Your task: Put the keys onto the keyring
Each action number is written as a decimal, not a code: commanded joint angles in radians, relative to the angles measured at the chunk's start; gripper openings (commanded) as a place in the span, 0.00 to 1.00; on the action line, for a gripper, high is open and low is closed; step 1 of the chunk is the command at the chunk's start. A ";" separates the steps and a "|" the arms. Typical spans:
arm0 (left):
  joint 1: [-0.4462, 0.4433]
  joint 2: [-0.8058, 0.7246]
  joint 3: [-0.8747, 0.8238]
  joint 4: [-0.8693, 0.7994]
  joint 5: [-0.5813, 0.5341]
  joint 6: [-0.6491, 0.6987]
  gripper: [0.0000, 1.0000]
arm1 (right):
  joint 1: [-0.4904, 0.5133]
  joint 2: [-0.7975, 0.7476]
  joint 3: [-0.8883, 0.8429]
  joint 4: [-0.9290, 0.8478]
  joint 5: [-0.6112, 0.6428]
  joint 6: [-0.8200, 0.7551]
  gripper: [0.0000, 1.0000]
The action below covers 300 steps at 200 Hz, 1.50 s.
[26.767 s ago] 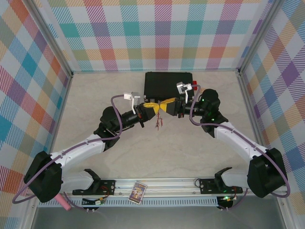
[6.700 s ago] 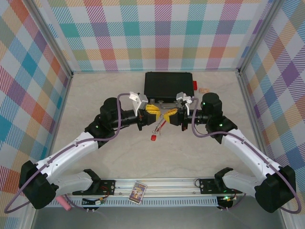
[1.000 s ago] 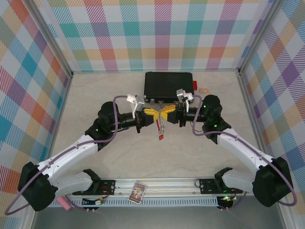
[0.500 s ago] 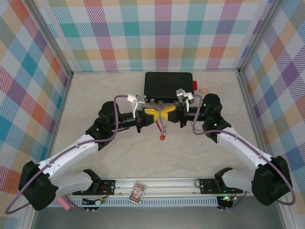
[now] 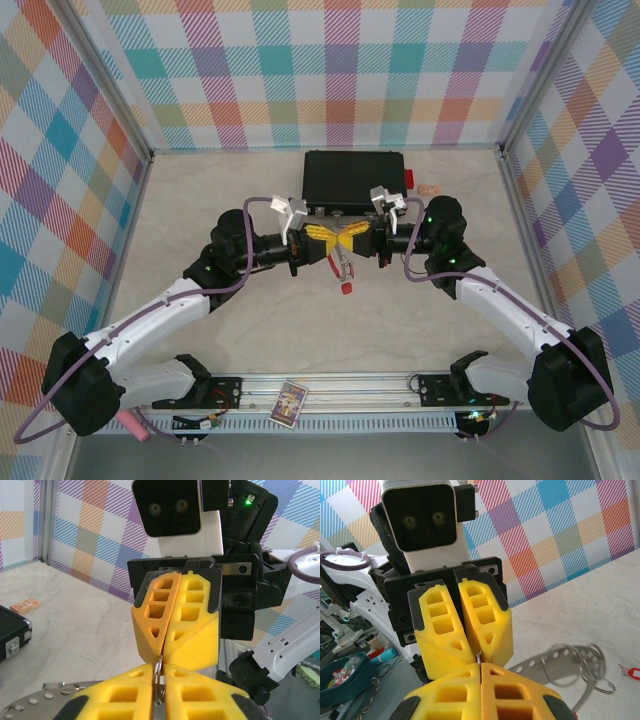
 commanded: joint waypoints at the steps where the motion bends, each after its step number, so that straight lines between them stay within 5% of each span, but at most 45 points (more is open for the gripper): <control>1: -0.001 0.006 0.030 0.026 0.042 0.000 0.14 | 0.007 -0.016 0.031 0.005 -0.021 -0.026 0.00; 101: 0.000 -0.018 0.026 -0.029 0.034 0.030 0.00 | 0.007 -0.034 0.023 -0.019 0.023 -0.042 0.00; 134: 0.003 -0.055 0.012 -0.024 -0.032 0.043 0.00 | 0.006 -0.060 -0.005 -0.072 0.178 -0.059 0.43; 178: 0.005 -0.127 -0.029 -0.020 -0.173 0.060 0.00 | 0.001 -0.052 -0.033 -0.185 0.441 -0.082 0.46; 238: 0.005 -0.291 -0.081 -0.135 -0.455 0.099 0.00 | 0.008 0.248 0.039 -0.129 0.450 -0.020 0.45; 300: 0.005 -0.482 -0.109 -0.285 -0.721 0.109 0.00 | 0.155 0.624 0.305 -0.184 0.577 0.071 0.42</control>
